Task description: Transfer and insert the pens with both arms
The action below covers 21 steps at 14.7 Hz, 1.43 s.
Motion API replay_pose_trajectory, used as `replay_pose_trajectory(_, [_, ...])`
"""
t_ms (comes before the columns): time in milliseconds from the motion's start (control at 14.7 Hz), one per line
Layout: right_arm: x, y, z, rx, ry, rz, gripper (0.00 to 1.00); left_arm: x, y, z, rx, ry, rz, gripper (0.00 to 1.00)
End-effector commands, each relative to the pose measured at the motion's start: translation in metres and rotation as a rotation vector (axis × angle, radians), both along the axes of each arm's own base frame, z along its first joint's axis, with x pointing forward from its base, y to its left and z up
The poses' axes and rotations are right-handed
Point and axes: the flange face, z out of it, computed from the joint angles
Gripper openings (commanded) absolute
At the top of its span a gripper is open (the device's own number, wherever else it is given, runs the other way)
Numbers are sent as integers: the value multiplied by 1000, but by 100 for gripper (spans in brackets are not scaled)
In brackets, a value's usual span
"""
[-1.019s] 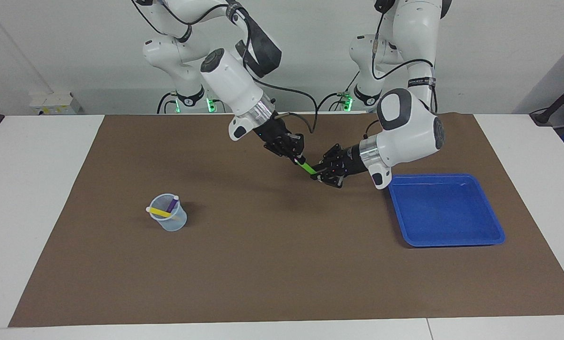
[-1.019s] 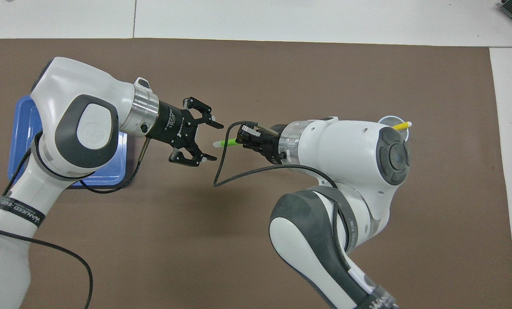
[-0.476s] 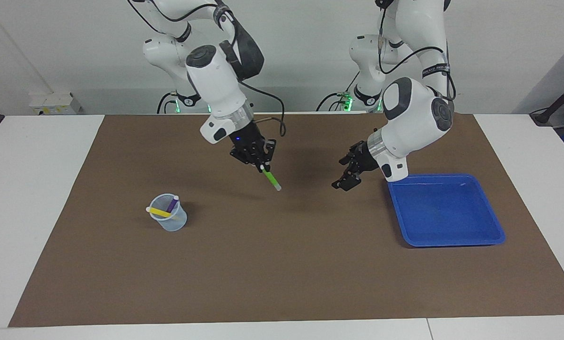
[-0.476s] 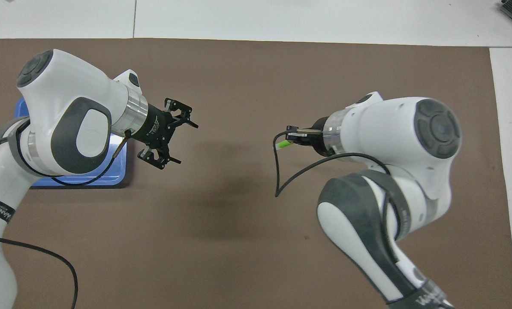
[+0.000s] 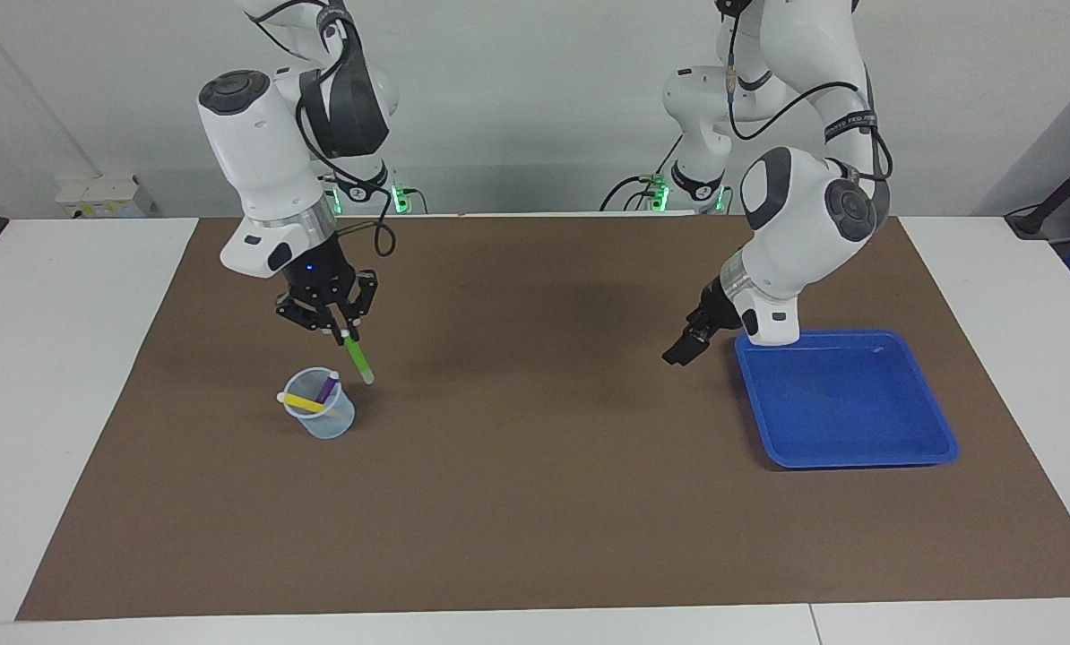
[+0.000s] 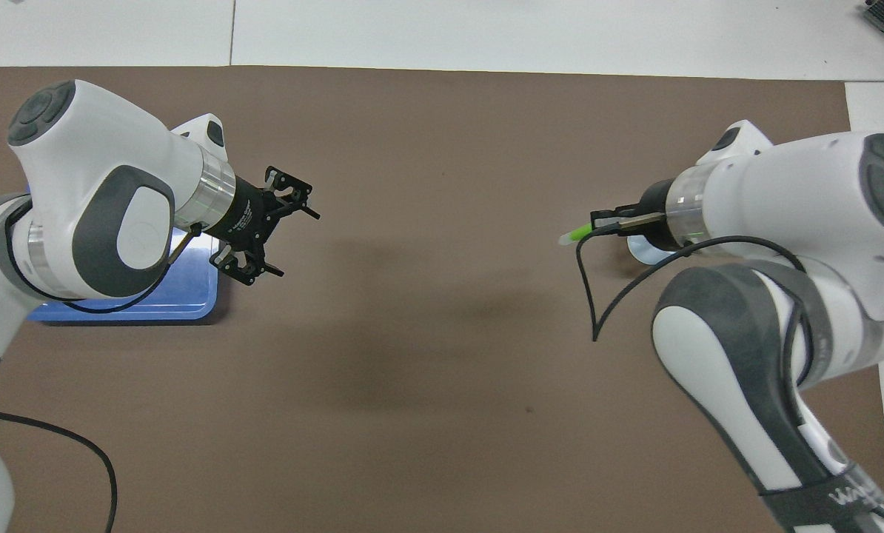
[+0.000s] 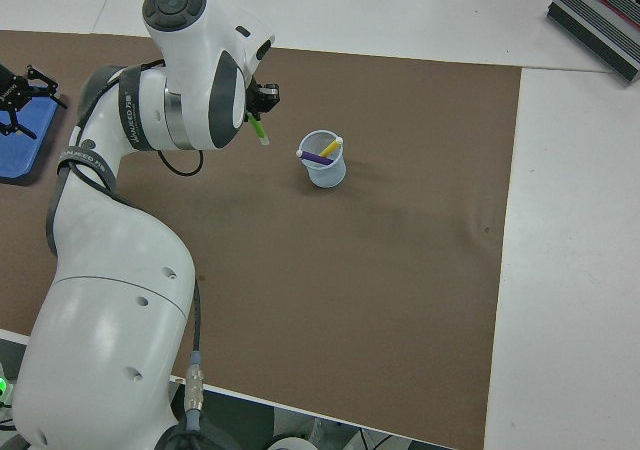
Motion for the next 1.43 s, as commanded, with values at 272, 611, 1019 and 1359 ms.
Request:
replay_pose_trajectory(272, [-8, -33, 18, -164, -13, 162, 0, -2, 10, 17, 77, -66, -113, 100])
replay_pose_trajectory(611, [-17, -62, 8, -159, 40, 146, 0, 0, 29, 24, 76, -80, -137, 100])
replay_pose_trajectory(1019, [-20, -61, 4, -158, 38, 151, 0, 2, 40, 28, 78, -99, -171, 100])
replay_pose_trajectory(1359, [-18, -59, -5, -153, 5, 153, 0, 5, 47, 30, 115, -124, -209, 100])
